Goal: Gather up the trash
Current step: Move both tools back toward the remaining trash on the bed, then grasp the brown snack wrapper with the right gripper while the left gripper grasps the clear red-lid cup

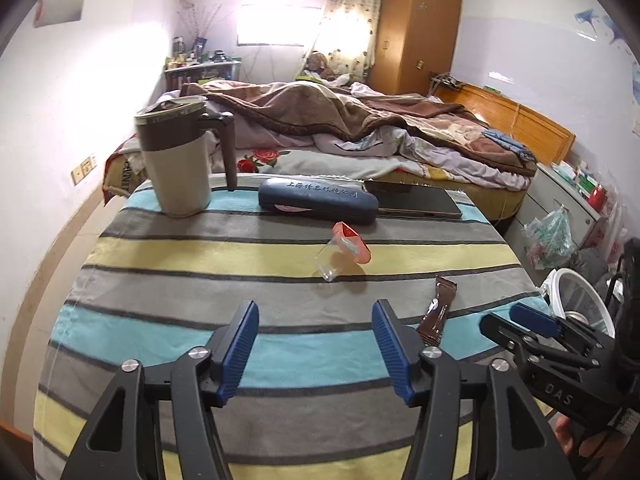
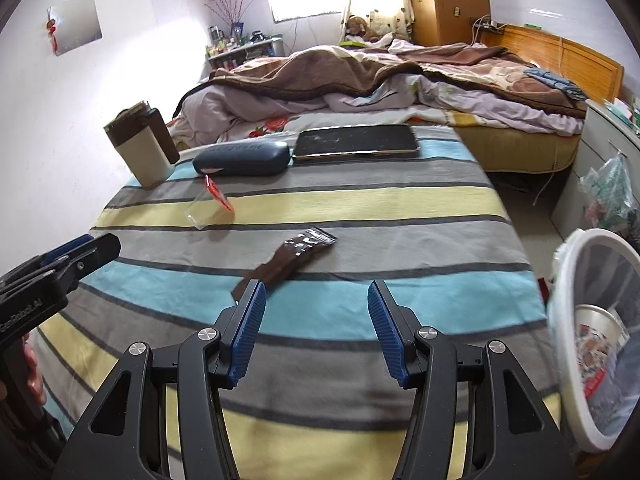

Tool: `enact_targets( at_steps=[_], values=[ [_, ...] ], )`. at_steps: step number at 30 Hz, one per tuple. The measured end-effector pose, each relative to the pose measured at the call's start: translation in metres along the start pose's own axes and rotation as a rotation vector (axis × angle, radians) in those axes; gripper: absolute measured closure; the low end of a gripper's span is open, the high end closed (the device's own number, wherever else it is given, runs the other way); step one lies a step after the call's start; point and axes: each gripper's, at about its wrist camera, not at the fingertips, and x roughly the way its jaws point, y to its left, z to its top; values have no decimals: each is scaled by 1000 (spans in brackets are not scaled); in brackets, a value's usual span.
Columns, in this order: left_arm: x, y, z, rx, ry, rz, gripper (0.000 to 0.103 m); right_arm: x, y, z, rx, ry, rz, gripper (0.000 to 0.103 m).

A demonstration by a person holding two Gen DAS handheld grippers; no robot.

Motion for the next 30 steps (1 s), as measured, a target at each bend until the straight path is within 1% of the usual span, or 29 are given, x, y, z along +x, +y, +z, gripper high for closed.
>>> enact_targets(
  at_steps=[3, 8, 11, 14, 17, 18, 19, 20, 24, 27, 30],
  values=[
    [13, 4, 5, 3, 18, -10, 43, 10, 5, 6, 14, 9, 12, 48],
    [30, 16, 10, -13, 29, -14, 43, 33, 13, 13, 18, 52, -20, 48],
    [39, 21, 13, -26, 40, -46, 43, 43, 17, 16, 11, 71, -29, 48],
    [48, 23, 18, -8, 44, -38, 43, 53, 20, 17, -17, 109, -90, 48],
    [58, 23, 26, 13, 69, -83, 43, 51, 23, 17, -48, 107, -118, 48],
    [63, 23, 27, 11, 78, -90, 43, 51, 23, 17, -51, 110, -129, 49],
    [65, 23, 29, 18, 79, -83, 43, 51, 23, 18, -55, 109, -142, 54],
    [68, 22, 31, 37, 80, -72, 43, 50, 23, 18, -61, 109, -160, 57],
    [82, 10, 35, 100, 98, -73, 43, 47, 19, 18, -71, 107, -175, 67],
    [92, 2, 37, 144, 111, -73, 42, 47, 15, 19, -76, 104, -180, 72],
    [102, -6, 39, 169, 132, -85, 43, 44, 10, 18, -69, 103, -163, 77]
  ],
)
